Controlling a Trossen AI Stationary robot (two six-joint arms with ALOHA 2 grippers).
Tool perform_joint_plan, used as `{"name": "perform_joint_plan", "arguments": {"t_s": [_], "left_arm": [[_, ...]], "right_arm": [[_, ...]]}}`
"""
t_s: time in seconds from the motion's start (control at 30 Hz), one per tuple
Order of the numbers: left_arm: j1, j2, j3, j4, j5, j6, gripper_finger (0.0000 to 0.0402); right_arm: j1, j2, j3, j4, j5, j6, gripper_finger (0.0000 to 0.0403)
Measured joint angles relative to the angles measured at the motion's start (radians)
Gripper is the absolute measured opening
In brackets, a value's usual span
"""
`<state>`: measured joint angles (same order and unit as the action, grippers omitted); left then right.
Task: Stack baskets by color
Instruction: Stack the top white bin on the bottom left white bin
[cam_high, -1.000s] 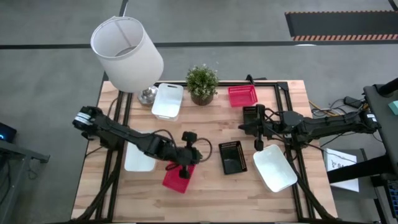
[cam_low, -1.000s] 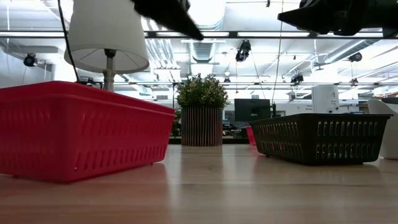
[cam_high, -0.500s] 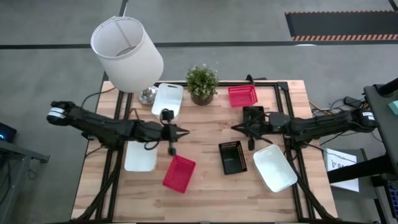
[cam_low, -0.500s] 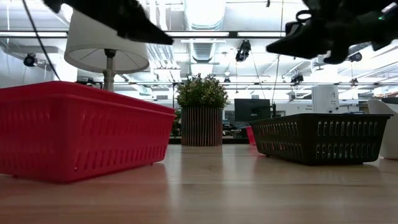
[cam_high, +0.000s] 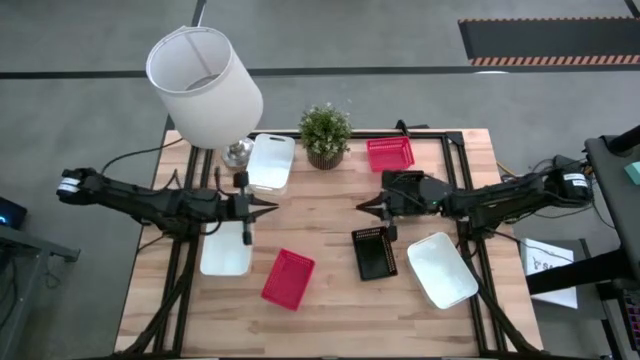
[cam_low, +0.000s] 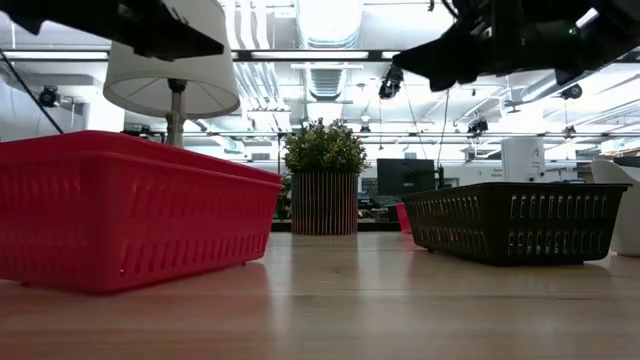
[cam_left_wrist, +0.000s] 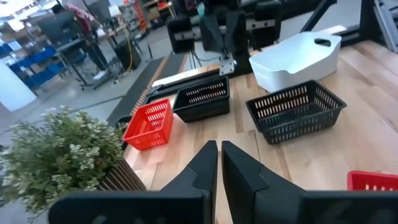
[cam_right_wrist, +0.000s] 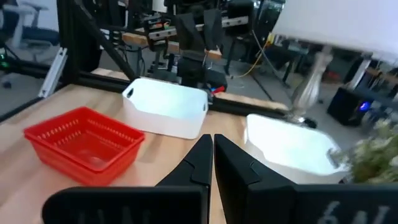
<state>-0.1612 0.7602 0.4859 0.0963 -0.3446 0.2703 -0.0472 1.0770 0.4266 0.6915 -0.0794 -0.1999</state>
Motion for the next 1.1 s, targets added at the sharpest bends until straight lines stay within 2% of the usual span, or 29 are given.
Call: {"name": "perform_joint_plan", "arguments": {"t_s": [0.2, 0.37, 0.53, 0.6, 0.7, 0.8, 0.87, 0.97, 1.1], "left_arm": [[0.0, -0.088, -0.065, -0.001, 0.0, 0.003, 0.0006], [0.0, -0.118, -0.099, 0.001, 0.0, 0.002, 0.0006], [0.0, -0.12, -0.114, 0.002, 0.0, 0.0, 0.0006], [0.0, -0.119, -0.116, 0.009, 0.0, -0.002, 0.0006], [0.0, -0.114, -0.117, 0.029, 0.0, -0.009, 0.0006], [0.0, -0.113, -0.118, 0.054, 0.0, -0.029, 0.0006], [0.0, -0.113, -0.118, 0.065, -0.001, -0.05, 0.0006], [0.0, -0.113, -0.12, 0.105, -0.002, -0.063, 0.0006], [0.0, -0.103, -0.12, 0.198, -0.003, -0.062, 0.0006]], "right_arm": [[0.008, 0.091, 0.045, -0.005, 0.121, 0.132, 0.0009], [0.008, 0.139, 0.089, -0.063, 0.131, 0.195, 0.0009], [0.007, 0.129, 0.181, -0.35, 0.141, 0.273, 0.0009], [0.008, 0.119, 0.233, -0.501, 0.181, 0.291, 0.0009], [-0.01, 0.113, 0.327, -0.83, 0.284, 0.328, 0.0009], [-0.061, 0.116, 0.402, -1.11, 0.332, 0.348, 0.0009], [-0.105, 0.116, 0.425, -1.189, 0.334, 0.338, 0.0009], [-0.167, 0.115, 0.432, -1.206, 0.318, 0.244, 0.0009], [-0.252, 0.115, 0.432, -1.17, 0.211, 0.111, 0.0011]]}}
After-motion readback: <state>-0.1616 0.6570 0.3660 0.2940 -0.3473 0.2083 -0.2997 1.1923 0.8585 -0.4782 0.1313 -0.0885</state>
